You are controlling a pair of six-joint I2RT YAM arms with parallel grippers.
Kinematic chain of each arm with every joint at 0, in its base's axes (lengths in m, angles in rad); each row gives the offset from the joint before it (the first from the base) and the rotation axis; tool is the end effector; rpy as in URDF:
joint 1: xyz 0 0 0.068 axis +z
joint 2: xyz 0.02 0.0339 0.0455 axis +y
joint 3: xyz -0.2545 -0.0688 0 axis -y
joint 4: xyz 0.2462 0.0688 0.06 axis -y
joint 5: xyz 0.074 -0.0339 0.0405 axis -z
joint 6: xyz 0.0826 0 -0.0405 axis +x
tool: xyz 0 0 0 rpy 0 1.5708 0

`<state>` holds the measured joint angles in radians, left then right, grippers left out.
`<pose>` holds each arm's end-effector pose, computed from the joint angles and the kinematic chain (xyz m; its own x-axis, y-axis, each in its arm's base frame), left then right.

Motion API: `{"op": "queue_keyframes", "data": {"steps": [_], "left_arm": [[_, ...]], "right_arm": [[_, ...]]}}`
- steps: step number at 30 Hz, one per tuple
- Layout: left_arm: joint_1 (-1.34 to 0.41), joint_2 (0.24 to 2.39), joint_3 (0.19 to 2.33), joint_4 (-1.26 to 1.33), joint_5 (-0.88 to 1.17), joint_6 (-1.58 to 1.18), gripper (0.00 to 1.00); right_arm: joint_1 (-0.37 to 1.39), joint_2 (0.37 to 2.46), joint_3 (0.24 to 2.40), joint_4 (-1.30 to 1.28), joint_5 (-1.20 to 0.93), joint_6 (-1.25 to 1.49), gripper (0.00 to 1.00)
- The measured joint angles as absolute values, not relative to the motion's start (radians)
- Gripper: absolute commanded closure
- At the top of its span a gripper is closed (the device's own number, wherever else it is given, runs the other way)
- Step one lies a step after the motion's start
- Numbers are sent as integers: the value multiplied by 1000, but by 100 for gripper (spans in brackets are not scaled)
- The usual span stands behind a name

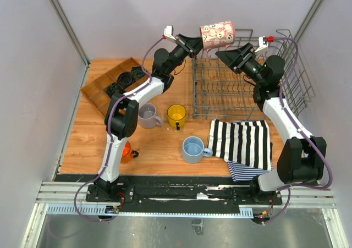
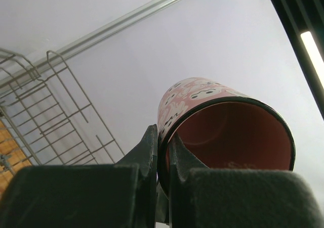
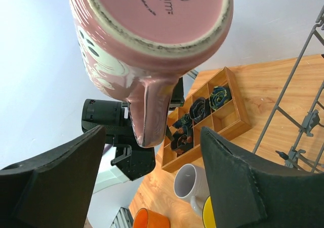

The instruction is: Load the cups into the dish rack

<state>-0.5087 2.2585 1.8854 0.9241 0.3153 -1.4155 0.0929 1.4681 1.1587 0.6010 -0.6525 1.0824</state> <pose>0.4789 -0.2964 0.3561 -0.6147 -0.7326 -0.2922 0.5591 -0.1434 -0.8166 0.3741 0.0852 0.3890 -0.4421 0.6635 -0.6035 -0.5591 0.3223 0.7639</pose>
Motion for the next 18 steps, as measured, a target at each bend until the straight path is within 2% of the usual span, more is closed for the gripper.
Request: {"op": "queue_keyframes", "data": {"steps": [6, 15, 18], "left_arm": [[-508, 2259, 1893, 899, 344, -1412, 99], [-508, 2279, 1924, 890, 372, -1466, 100], [-508, 2297, 1941, 897, 371, -1487, 99]], "right_arm": [[93, 1472, 1192, 580, -654, 1073, 42], [93, 1512, 1204, 580, -658, 1074, 45], [93, 1532, 1204, 596, -665, 1084, 53]]}}
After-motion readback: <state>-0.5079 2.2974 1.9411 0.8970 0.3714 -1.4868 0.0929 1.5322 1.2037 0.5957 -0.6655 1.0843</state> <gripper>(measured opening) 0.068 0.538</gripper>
